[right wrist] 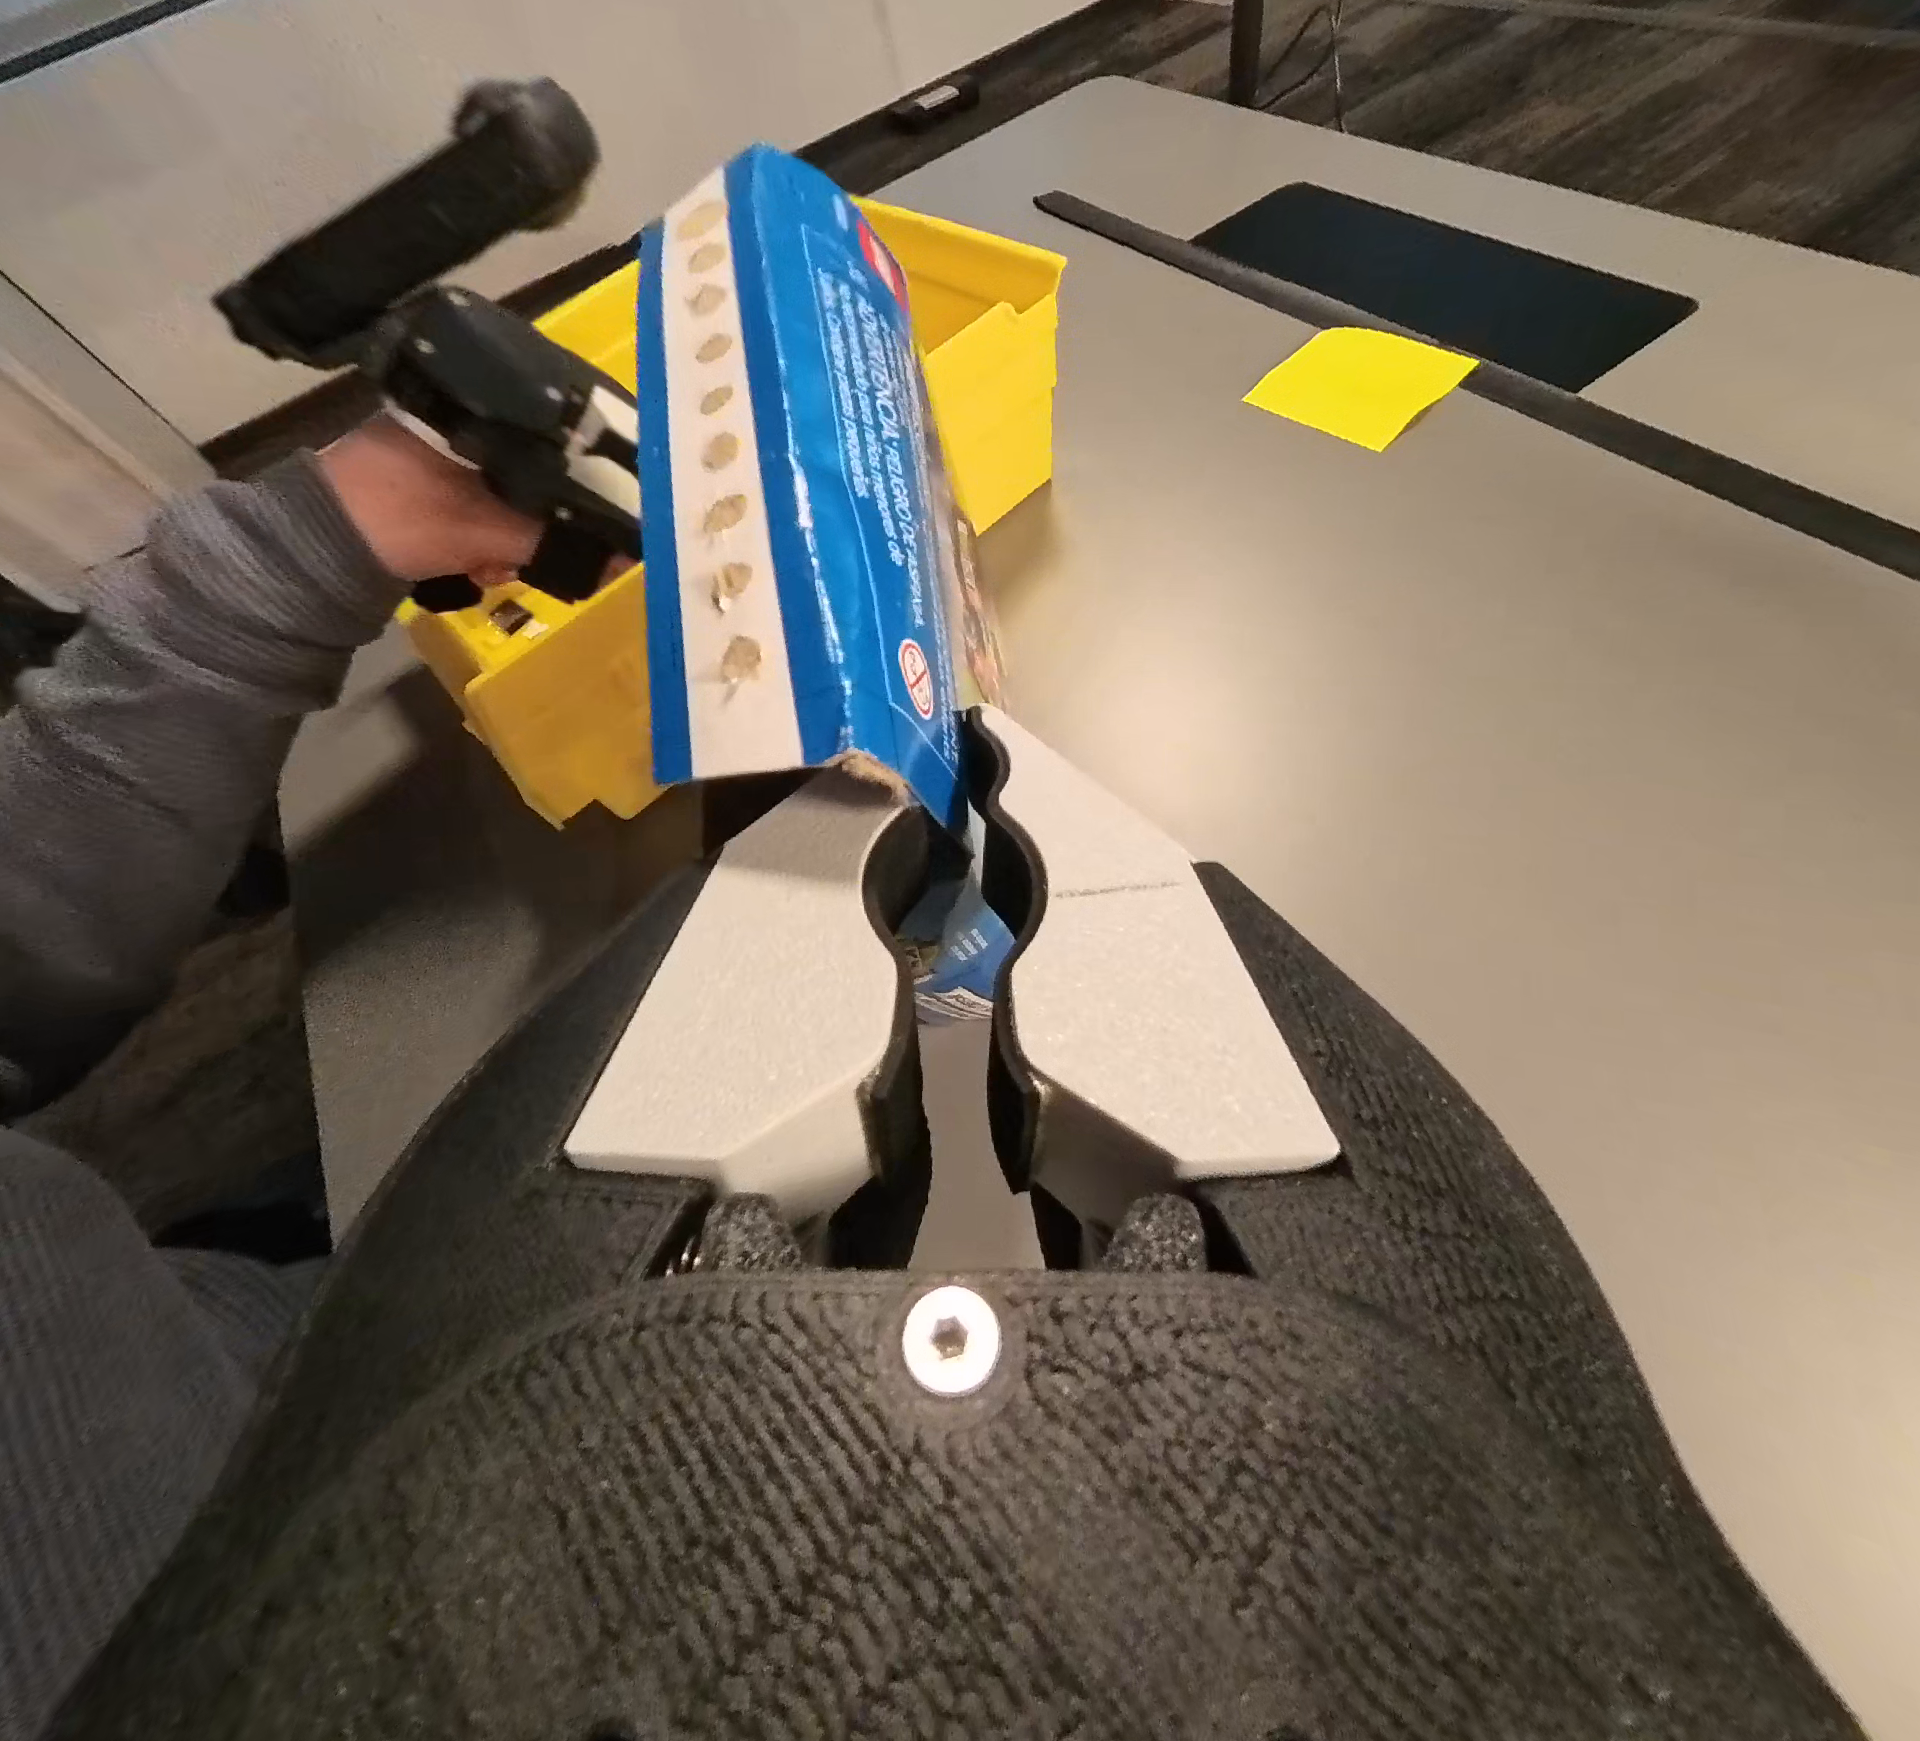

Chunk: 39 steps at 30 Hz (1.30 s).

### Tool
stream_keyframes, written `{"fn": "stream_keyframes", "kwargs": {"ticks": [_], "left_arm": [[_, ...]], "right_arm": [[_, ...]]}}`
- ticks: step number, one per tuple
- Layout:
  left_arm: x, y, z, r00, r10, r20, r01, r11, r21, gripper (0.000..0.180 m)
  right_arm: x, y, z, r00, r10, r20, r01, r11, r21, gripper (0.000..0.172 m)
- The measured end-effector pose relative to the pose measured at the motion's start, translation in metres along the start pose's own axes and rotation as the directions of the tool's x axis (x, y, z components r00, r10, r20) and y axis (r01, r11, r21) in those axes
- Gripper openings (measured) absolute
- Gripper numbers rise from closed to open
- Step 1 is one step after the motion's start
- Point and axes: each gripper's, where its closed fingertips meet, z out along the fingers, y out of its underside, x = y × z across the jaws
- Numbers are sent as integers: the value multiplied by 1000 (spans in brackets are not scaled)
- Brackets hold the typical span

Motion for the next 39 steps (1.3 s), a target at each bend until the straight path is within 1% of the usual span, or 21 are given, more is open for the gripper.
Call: {"fn": "stream_keyframes", "kwargs": {"ticks": [3,4,5,7,10,12,14,15,16,18,20,22,24,27,29,31,33,35,37,38,39], "left_arm": [[-3,11,15,1000,-2,-19,0,996,-91,31],[-4,9,16,1000,6,-13,-6,997,-77,24],[-4,10,16,1000,4,-12,-5,996,-86,23],[-6,11,17,1000,1,-2,-1,995,-95,4],[-2,14,15,1000,-1,-25,-1,995,-99,3],[-7,14,12,1000,7,19,-5,998,-69,3],[-12,-1,-1,998,-4,63,0,997,72,0],[-8,-12,-12,999,-18,46,10,985,169,0],[0,-24,-26,1000,-22,7,20,962,271,0],[20,-44,-58,999,6,-46,16,892,452,0],[49,-59,-88,992,80,-100,-10,825,565,0],[86,-72,-110,972,195,-131,-68,768,636,0],[121,-82,-126,944,308,-114,-152,717,681,0],[160,-95,-137,906,421,-40,-276,660,699,0],[176,-102,-134,890,456,-23,-318,656,684,0],[182,-110,-124,881,472,26,-371,657,656,0],[185,-113,-107,867,495,62,-429,676,600,0],[182,-118,-93,853,504,134,-488,680,547,0],[180,-120,-80,845,508,170,-518,693,501,0],[177,-120,-73,846,500,184,-523,711,471,2],[174,-119,-66,848,493,196,-525,730,438,12]], "right_arm": [[1,1,-1,1000,4,7,-4,1000,3,1],[1,2,-1,1000,7,8,-7,1000,4,0],[1,2,-1,1000,7,9,-7,1000,5,0],[1,1,-1,1000,10,12,-10,1000,6,0],[-2,2,-2,1000,11,15,-11,1000,7,0],[-1,3,-2,1000,8,14,-8,1000,6,0],[-2,3,-3,1000,8,12,-8,1000,4,0],[-2,3,-2,1000,9,11,-9,1000,4,0],[-2,3,-3,1000,10,10,-10,1000,3,0],[-3,3,-4,1000,13,7,-13,1000,3,1],[-4,2,-3,1000,15,10,-16,1000,5,1],[-4,2,-3,1000,18,11,-18,1000,6,1],[-4,2,-3,1000,20,10,-20,1000,7,1],[-4,2,-4,1000,22,9,-22,1000,9,0],[-4,2,-4,1000,23,10,-23,1000,10,0],[-5,1,-3,1000,26,12,-26,1000,12,0],[-5,1,-3,1000,27,15,-28,1000,14,0],[-5,1,-3,1000,25,16,-26,1000,14,0],[-6,1,-3,1000,24,17,-24,1000,14,0],[-6,1,-3,1000,22,17,-23,1000,14,1],[-6,1,-3,1000,21,18,-21,1000,13,1]]}}
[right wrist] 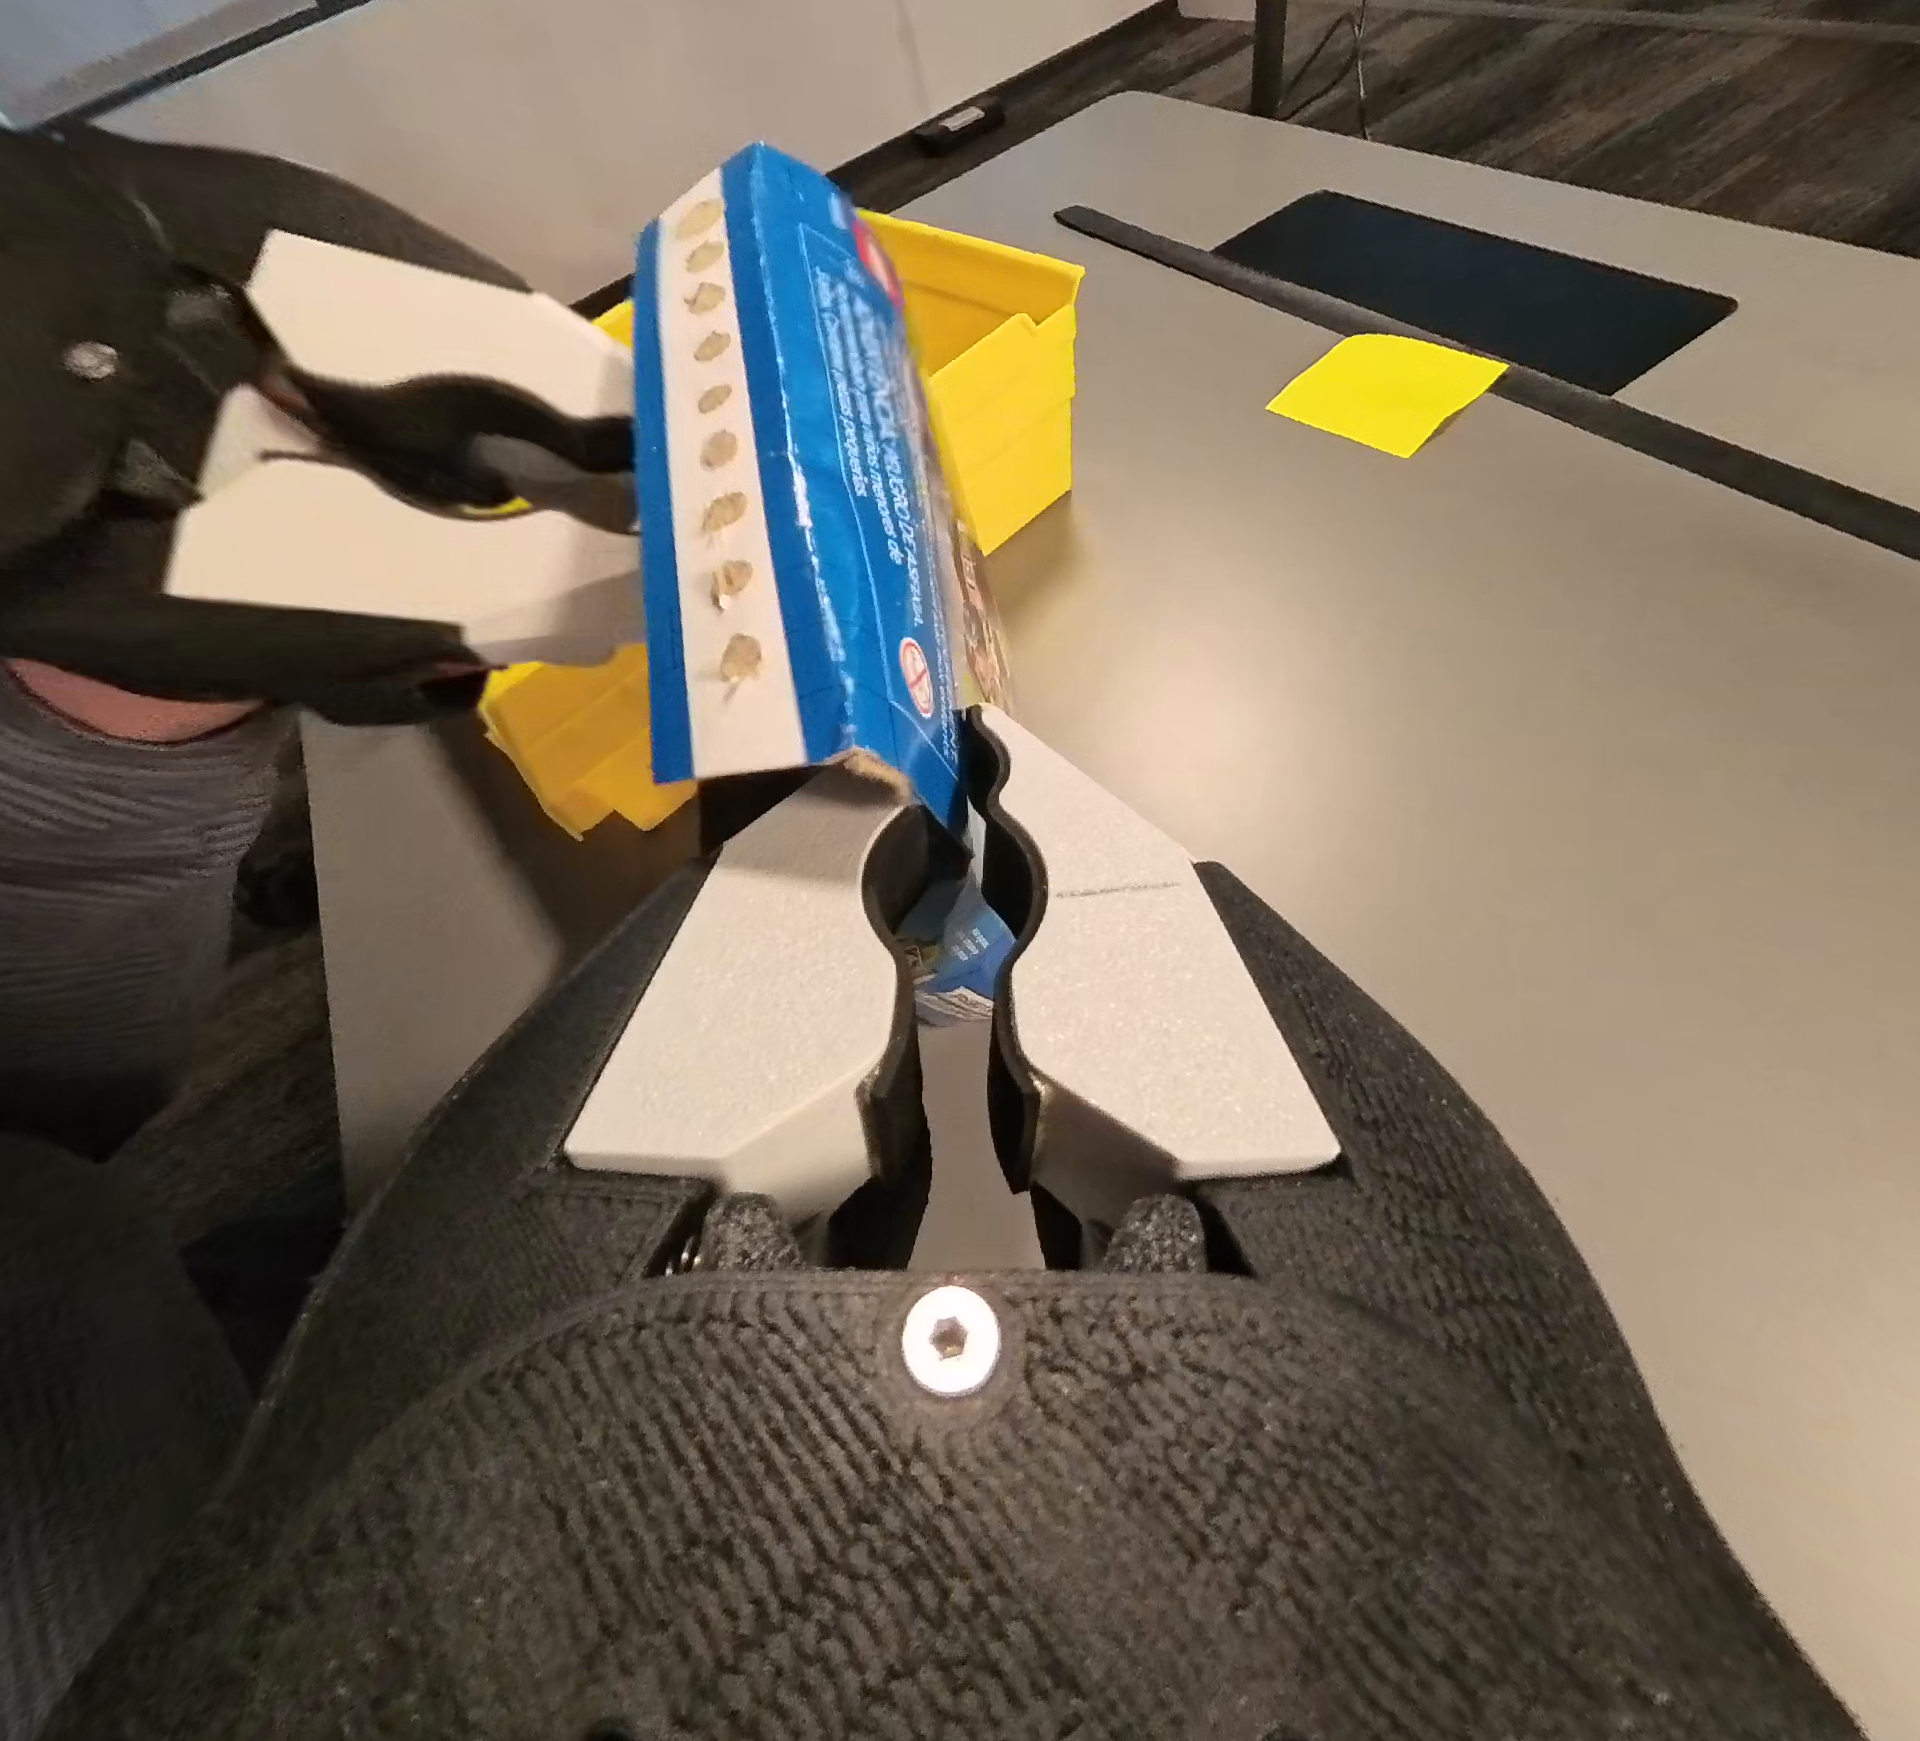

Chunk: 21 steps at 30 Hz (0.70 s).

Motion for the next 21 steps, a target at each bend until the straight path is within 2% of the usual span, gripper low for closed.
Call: {"fn": "stream_keyframes", "kwargs": {"ticks": [3,5,9,11,14,17,19,21], "left_arm": [[-1,-1,1,1000,-30,2,30,1000,4,17],[0,-3,-6,997,-71,-30,72,997,24,28],[-8,-8,-40,974,-194,-118,209,970,125,32],[-26,0,-61,955,-262,-138,283,945,165,33],[-73,47,-76,920,-388,-52,391,916,93,29],[-96,114,-61,912,-409,-15,402,902,-158,31],[-98,153,-45,934,-354,-42,322,889,-326,36],[-88,177,-29,961,-228,-157,149,903,-404,42]], "right_arm": [[0,0,-1,1000,0,3,0,1000,2,1],[1,0,-1,1000,4,1,-4,1000,3,1],[4,0,-2,1000,8,-4,-8,1000,5,0],[5,1,-3,1000,9,-5,-9,1000,6,0],[6,1,-3,1000,9,-3,-9,1000,5,1],[5,1,-1,1000,5,0,-5,1000,3,1],[4,1,-1,1000,-4,-2,5,1000,0,0],[4,1,0,1000,-8,-4,8,1000,1,0]]}}
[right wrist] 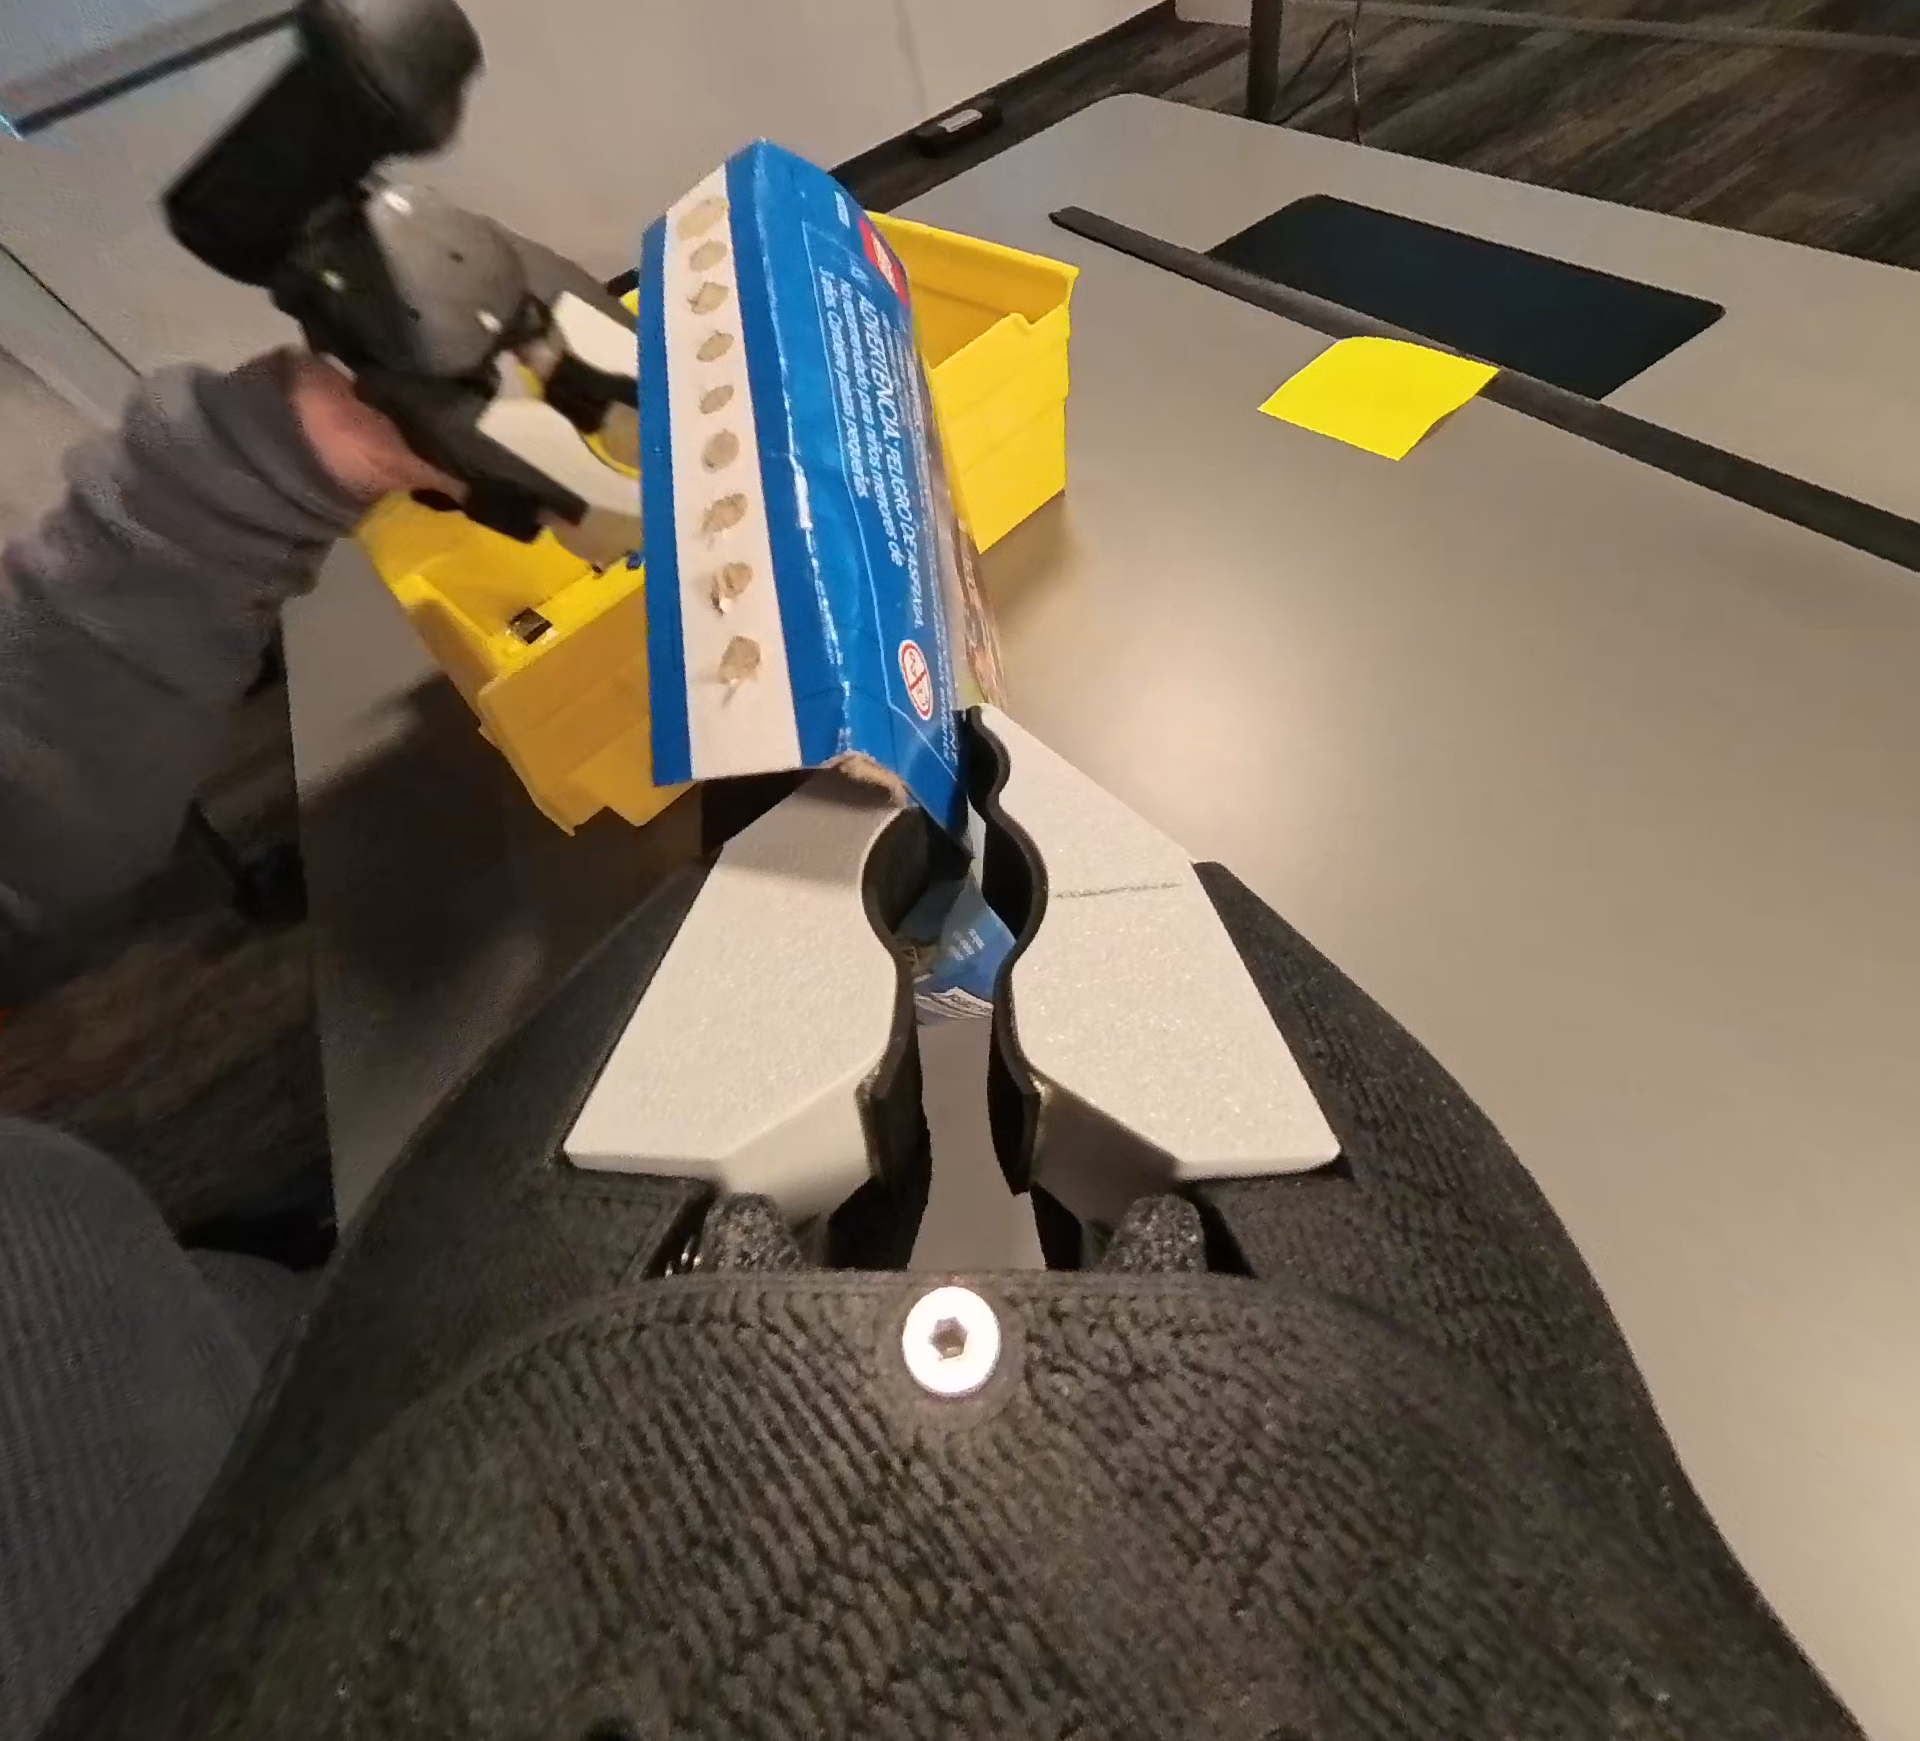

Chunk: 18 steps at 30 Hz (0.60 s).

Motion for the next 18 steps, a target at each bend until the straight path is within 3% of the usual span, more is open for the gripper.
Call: {"fn": "stream_keyframes", "kwargs": {"ticks": [3,6,12,18], "left_arm": [[2,9,23,975,218,-47,-221,973,-64,53],[7,14,37,918,378,-118,-390,916,-97,51],[6,23,53,891,376,-256,-424,890,-168,44],[14,19,59,887,299,-351,-363,922,-132,36]], "right_arm": [[0,0,1,1000,-12,-7,12,1000,-3,0],[0,0,1,1000,-14,-11,14,1000,-4,0],[1,0,2,1000,-14,-7,14,1000,-1,0],[1,1,2,1000,-19,-2,19,1000,2,0]]}}
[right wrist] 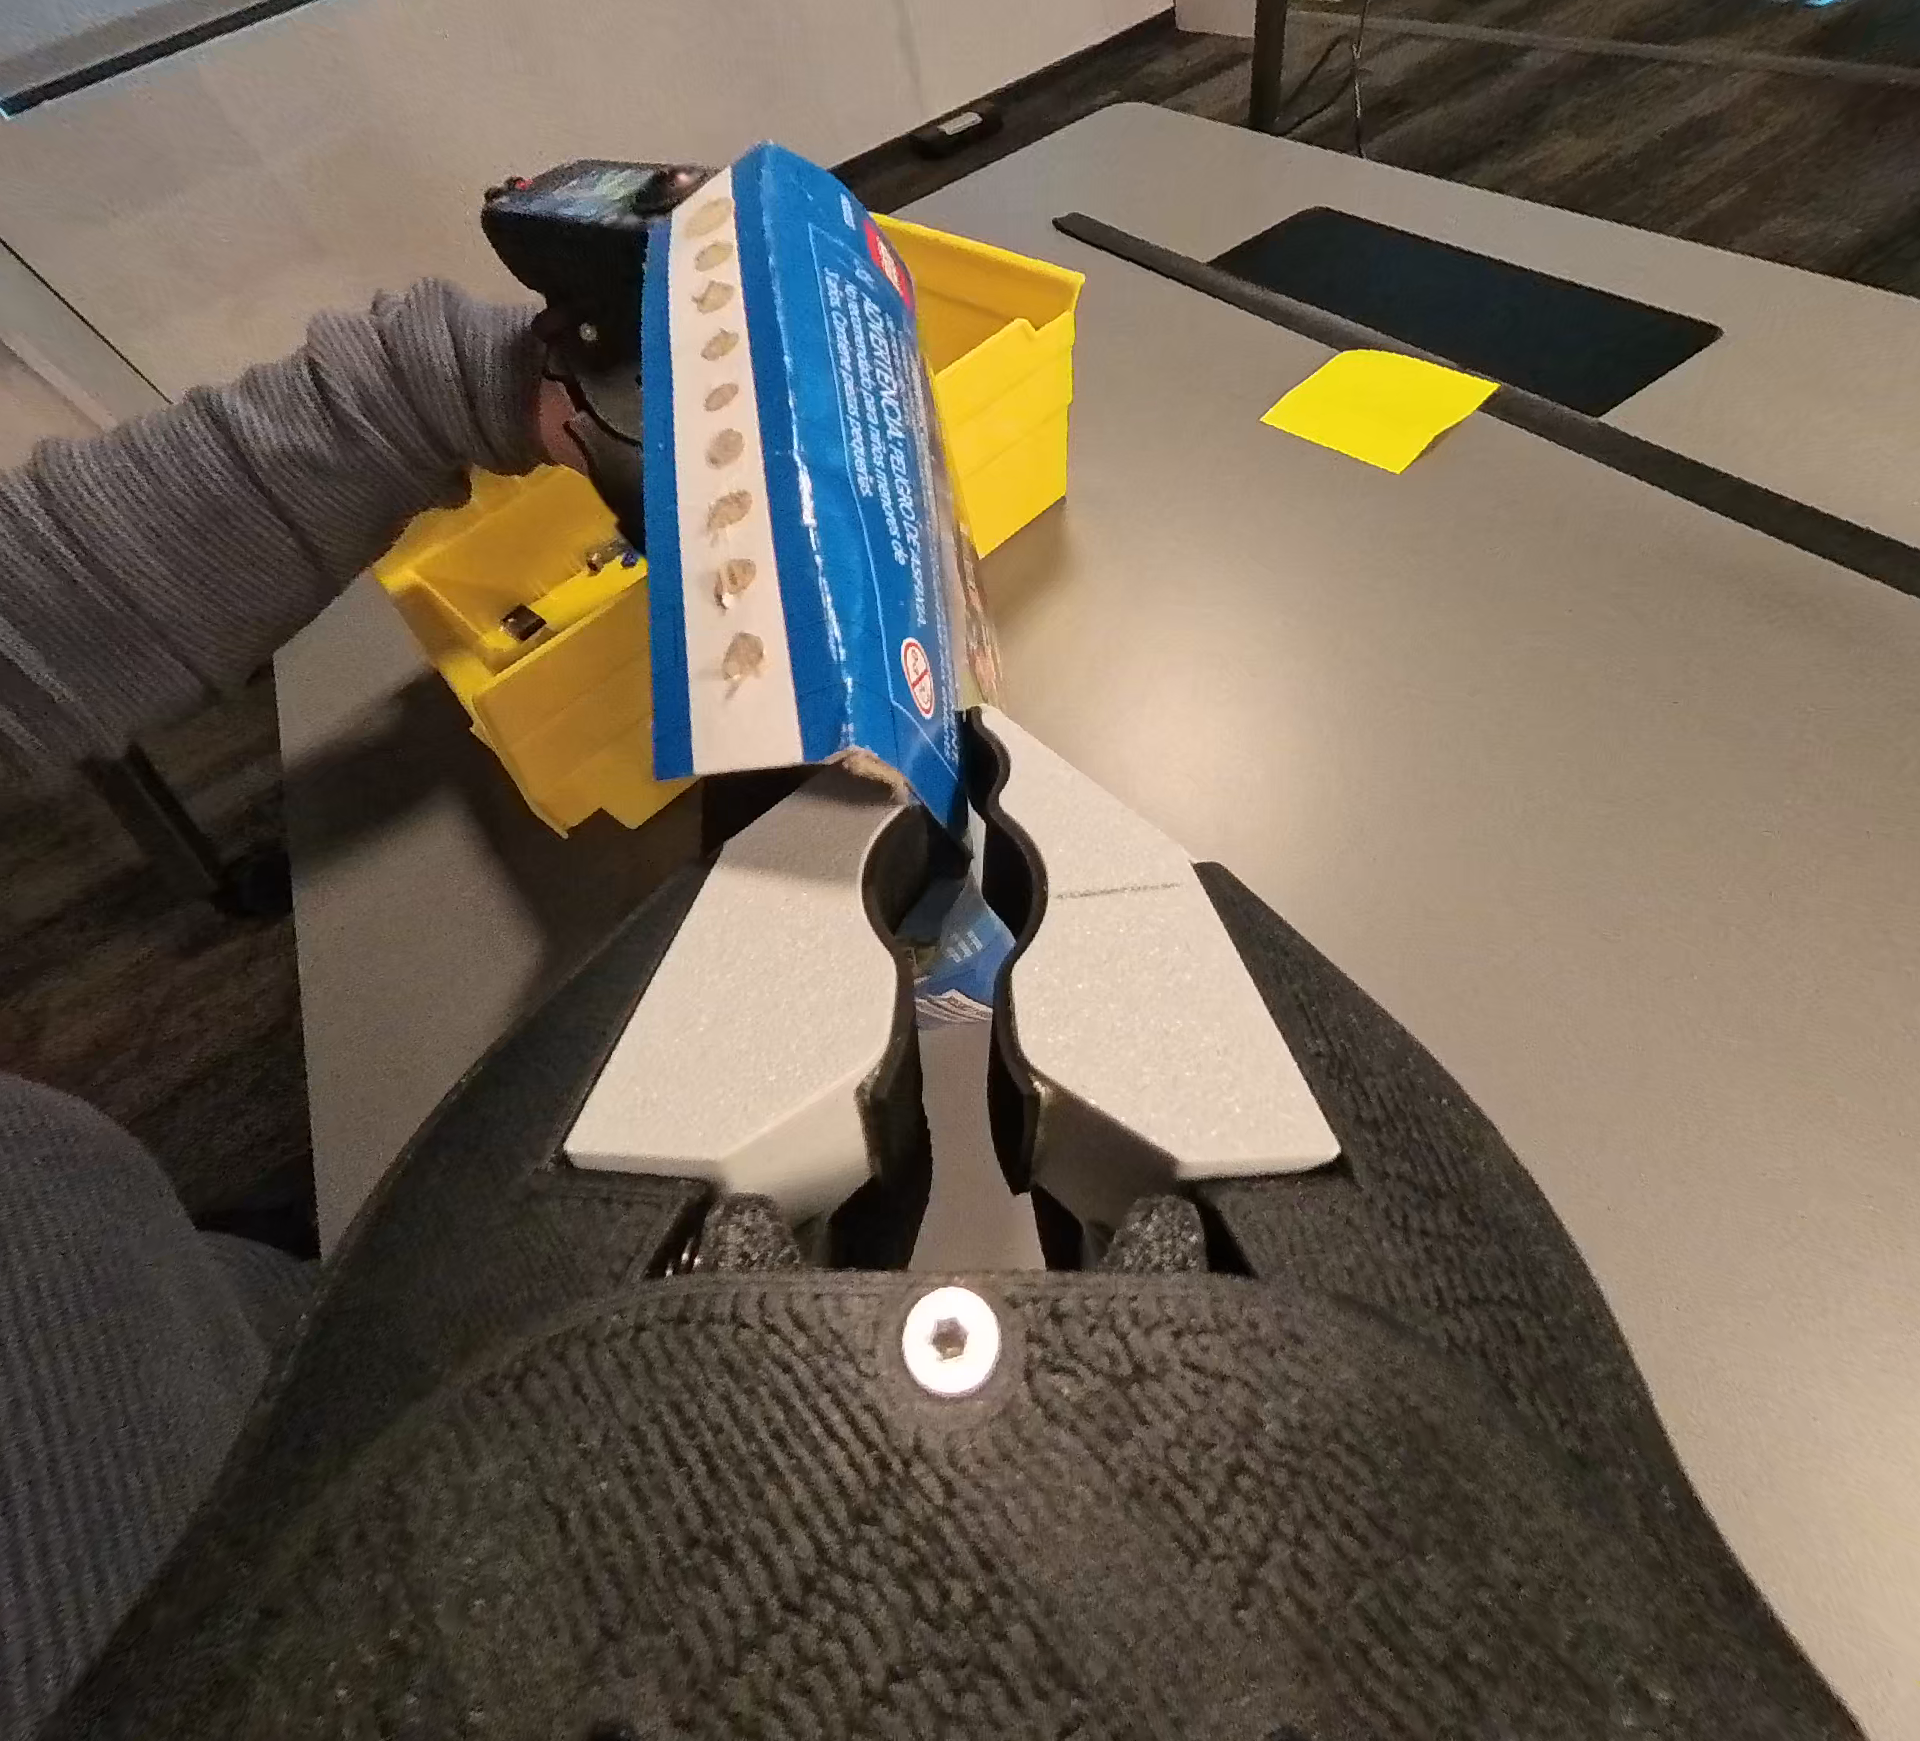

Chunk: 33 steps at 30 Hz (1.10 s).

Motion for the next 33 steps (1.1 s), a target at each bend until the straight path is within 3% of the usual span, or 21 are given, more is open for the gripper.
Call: {"fn": "stream_keyframes", "kwargs": {"ticks": [3,8,11,14,16,19,22,25,27,33], "left_arm": [[1,3,-1,1000,-15,6,15,1000,-2,15],[6,11,-6,995,-70,73,68,997,20,15],[8,19,-15,981,-81,178,77,997,26,14],[5,11,-57,910,-93,403,53,992,111,14],[18,-15,-99,850,-127,511,-10,966,258,14],[54,-65,-149,800,-168,576,-138,883,449,14],[89,-114,-156,821,-149,551,-208,821,532,14],[117,-153,-136,887,-98,452,-210,785,582,14],[123,-171,-126,896,-58,440,-243,767,594,14],[101,-190,-102,937,-233,262,16,775,631,14]], "right_arm": [[0,0,0,1000,0,3,0,1000,1,0],[-2,1,0,1000,-3,12,3,1000,1,0],[-3,1,1,1000,-5,18,5,1000,1,1],[-3,1,2,1000,-1,21,1,1000,6,1],[-4,0,3,1000,8,27,-9,1000,12,1],[-5,0,6,999,10,30,-11,1000,16,1],[-6,-1,8,999,13,34,-13,1000,24,1],[-5,-2,10,999,27,42,-28,999,42,1],[-5,-2,10,998,35,50,-38,998,49,1],[-7,-2,11,997,39,61,-43,998,55,1]]}}
